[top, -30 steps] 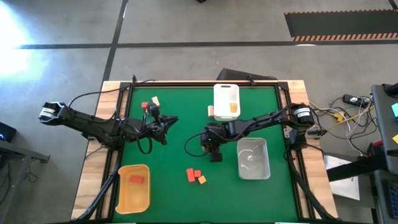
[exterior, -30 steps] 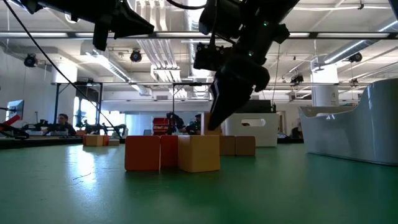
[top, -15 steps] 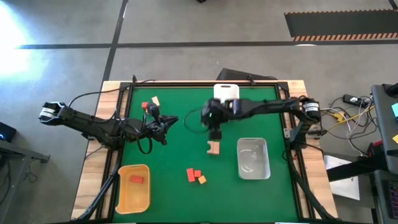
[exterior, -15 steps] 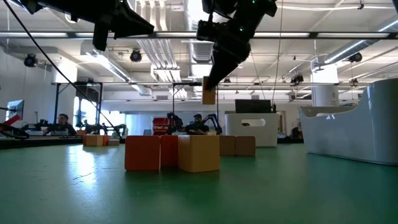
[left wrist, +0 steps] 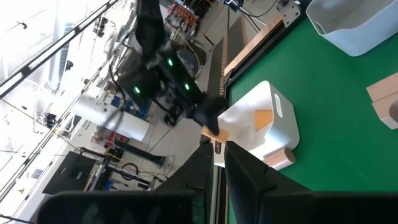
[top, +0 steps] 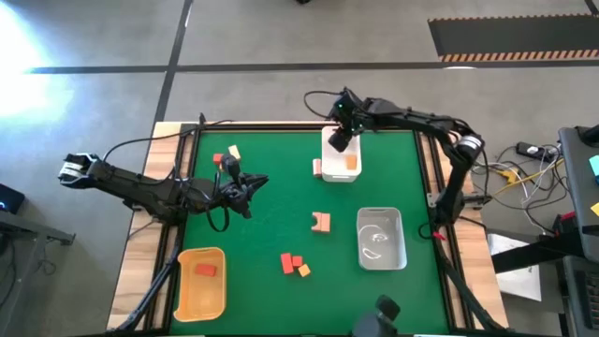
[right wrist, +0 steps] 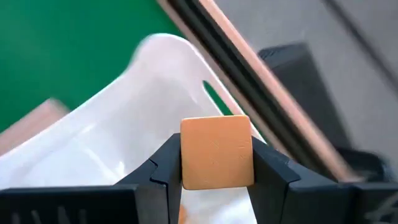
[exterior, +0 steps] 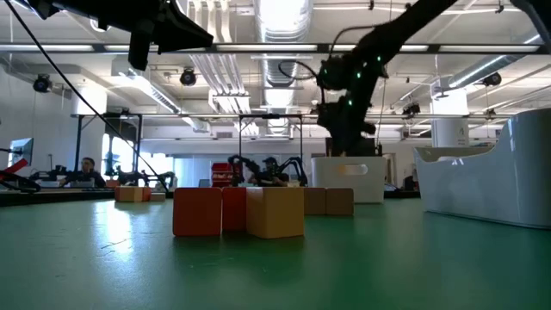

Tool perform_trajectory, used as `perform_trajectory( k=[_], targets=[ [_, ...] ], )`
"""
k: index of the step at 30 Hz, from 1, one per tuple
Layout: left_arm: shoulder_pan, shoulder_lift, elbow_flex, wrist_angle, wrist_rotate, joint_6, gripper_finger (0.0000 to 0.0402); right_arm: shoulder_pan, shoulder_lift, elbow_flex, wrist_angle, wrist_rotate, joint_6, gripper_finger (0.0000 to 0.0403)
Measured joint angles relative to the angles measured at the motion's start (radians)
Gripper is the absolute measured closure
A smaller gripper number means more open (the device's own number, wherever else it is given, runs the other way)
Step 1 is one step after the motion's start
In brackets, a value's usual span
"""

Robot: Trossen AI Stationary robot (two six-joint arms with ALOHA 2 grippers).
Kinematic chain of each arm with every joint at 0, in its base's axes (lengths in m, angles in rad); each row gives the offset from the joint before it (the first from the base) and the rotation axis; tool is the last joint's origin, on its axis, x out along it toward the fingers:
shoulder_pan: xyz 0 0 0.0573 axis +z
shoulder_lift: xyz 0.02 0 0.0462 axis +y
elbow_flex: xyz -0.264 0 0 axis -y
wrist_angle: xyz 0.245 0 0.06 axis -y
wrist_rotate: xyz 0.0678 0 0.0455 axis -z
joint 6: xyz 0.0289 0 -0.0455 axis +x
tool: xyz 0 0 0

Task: Sort & place blocks by color
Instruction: Put the yellow block into the white bin, then put the brown block into the gray bin

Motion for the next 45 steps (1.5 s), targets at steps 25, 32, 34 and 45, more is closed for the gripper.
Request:
perform_trajectory(
  k=[25,32,34,45],
  targets=[
    [0.000,0.000,0.000,0.000,0.000,0.000,0.0378,0.015,0.017,-0.017,0.078,-0.137,0.121,0.0233],
    [0.000,0.000,0.000,0.000,0.000,0.000,0.0378,0.051,-0.057,-0.017,0.071,-0.137,0.140,0.0243],
    [0.000,0.000,0.000,0.000,0.000,0.000,0.0378,0.076,-0.078,-0.017,0.058,-0.136,0.143,0.0246],
    [0.000,0.000,-0.001,0.000,0.000,0.000,0.0378,0.351,-0.166,-0.017,0.014,-0.145,0.122,0.0263]
  ],
)
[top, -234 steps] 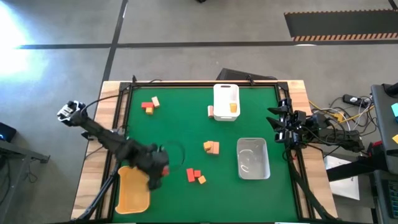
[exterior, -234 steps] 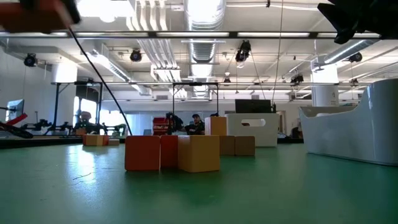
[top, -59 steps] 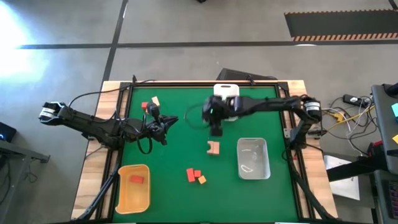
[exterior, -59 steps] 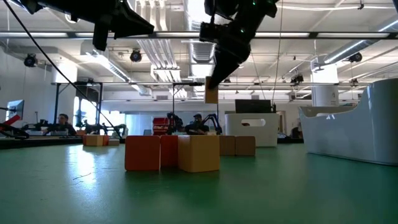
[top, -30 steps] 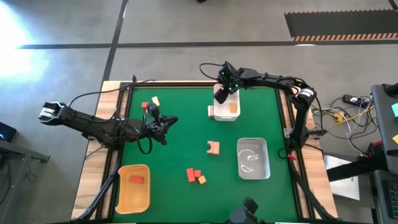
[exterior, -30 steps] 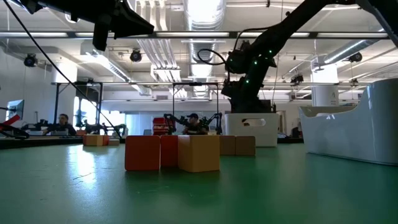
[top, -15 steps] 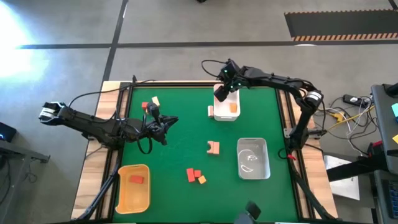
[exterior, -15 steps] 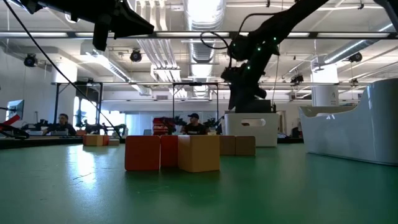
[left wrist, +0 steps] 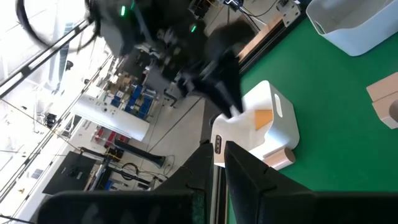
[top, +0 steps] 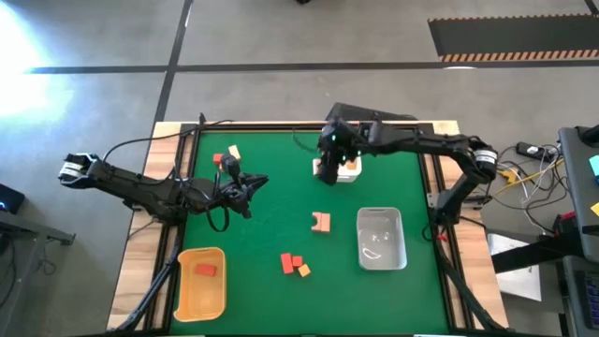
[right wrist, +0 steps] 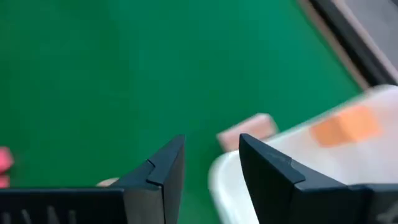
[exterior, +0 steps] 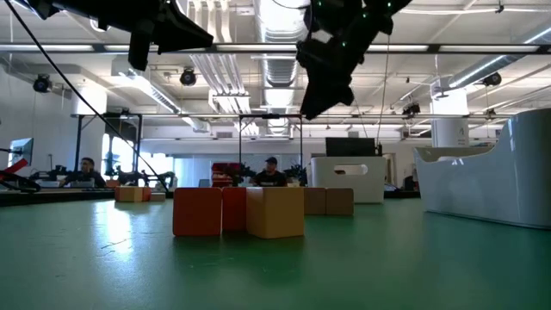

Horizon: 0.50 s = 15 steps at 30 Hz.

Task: Sort & place blocks by color
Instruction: Put the brown block into the gray bin

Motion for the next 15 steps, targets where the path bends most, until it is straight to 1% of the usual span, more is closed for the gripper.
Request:
perform_trajectory(
  k=[3,6,10,15],
  targets=[
    [0.000,0.000,0.000,0.000,0.000,0.000,0.0378,0.082,-0.003,0.000,0.003,0.003,-0.004,0.0255],
    [0.000,0.000,0.000,0.000,0.000,0.000,0.0378,0.152,-0.002,0.000,0.004,0.027,-0.004,0.0229],
    [0.000,0.000,0.000,0.000,0.000,0.000,0.0378,0.227,-0.001,0.000,0.004,0.126,-0.006,0.0175],
    [0.000,0.000,0.000,0.000,0.000,0.000,0.0378,0.295,0.003,0.000,0.004,0.194,-0.024,0.0093]
  ],
)
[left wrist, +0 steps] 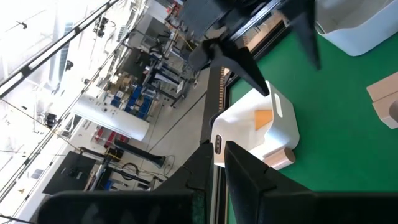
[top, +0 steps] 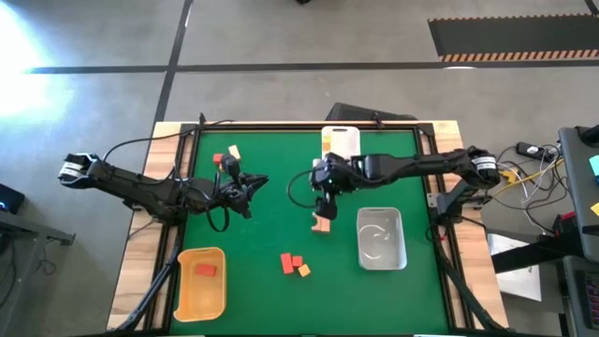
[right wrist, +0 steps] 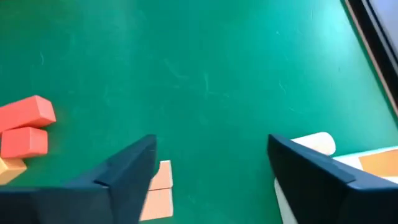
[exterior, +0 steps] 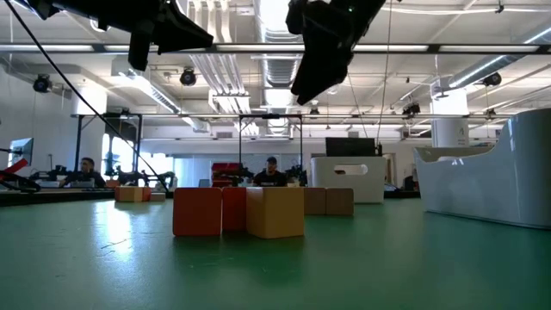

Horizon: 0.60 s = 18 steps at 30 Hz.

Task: Sort & place blocks by color
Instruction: Put the brown block into the gray bin

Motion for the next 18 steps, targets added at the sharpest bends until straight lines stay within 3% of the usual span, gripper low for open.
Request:
perform_trajectory(
  k=[6,18],
  targets=[
    [0.000,0.000,0.000,0.000,0.000,0.000,0.0378,0.063,0.043,0.000,-0.007,0.007,-0.004,0.0047],
    [0.000,0.000,0.000,0.000,0.000,0.000,0.0378,0.091,0.190,0.077,-0.163,-0.021,0.034,0.0064]
  ],
)
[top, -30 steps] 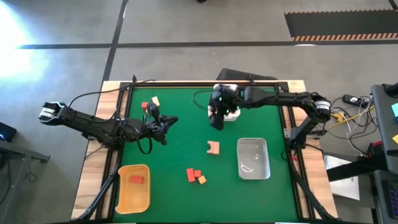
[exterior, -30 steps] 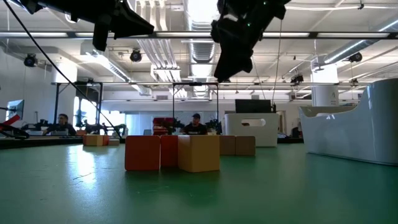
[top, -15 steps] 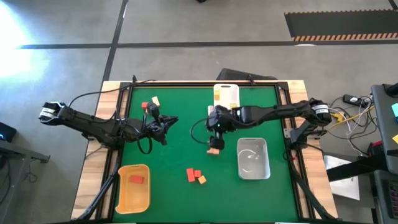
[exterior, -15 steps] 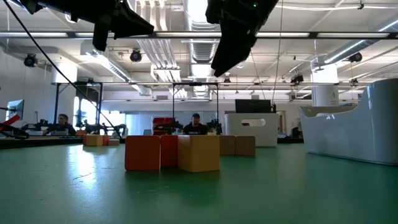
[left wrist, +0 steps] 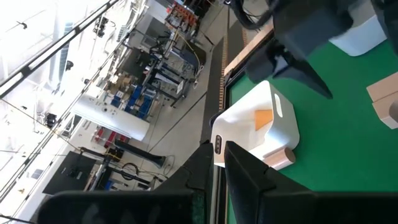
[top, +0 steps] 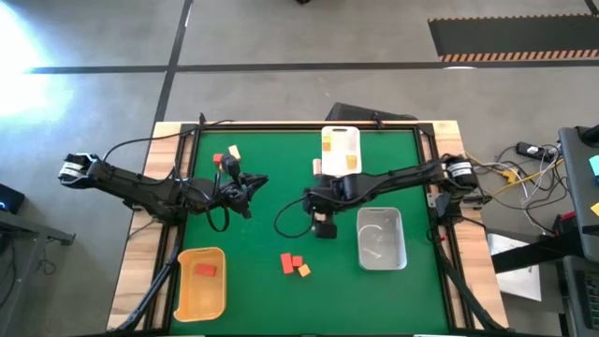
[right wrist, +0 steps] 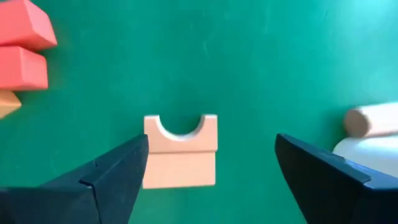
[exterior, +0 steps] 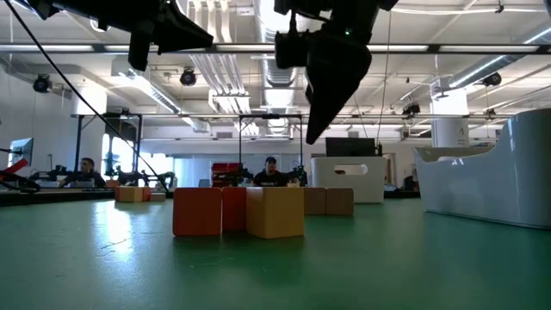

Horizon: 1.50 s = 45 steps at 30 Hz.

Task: Sort & place blocks by color
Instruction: Put the brown block into the gray bin

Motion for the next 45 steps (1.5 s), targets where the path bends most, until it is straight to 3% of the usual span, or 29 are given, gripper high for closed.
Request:
perform_trajectory(
  k=[14,38,45],
  targets=[
    [0.000,0.000,0.000,0.000,0.000,-0.001,0.0378,-0.002,0.094,0.002,0.002,-0.042,0.050,0.0044],
    [0.000,0.000,0.000,-0.001,0.000,-0.001,0.0378,-0.002,0.202,0.002,0.060,-0.064,0.004,0.0044],
    [0.000,0.000,0.000,-0.001,0.000,-0.001,0.0378,-0.002,0.202,0.005,0.065,-0.064,0.013,0.0082]
  ],
)
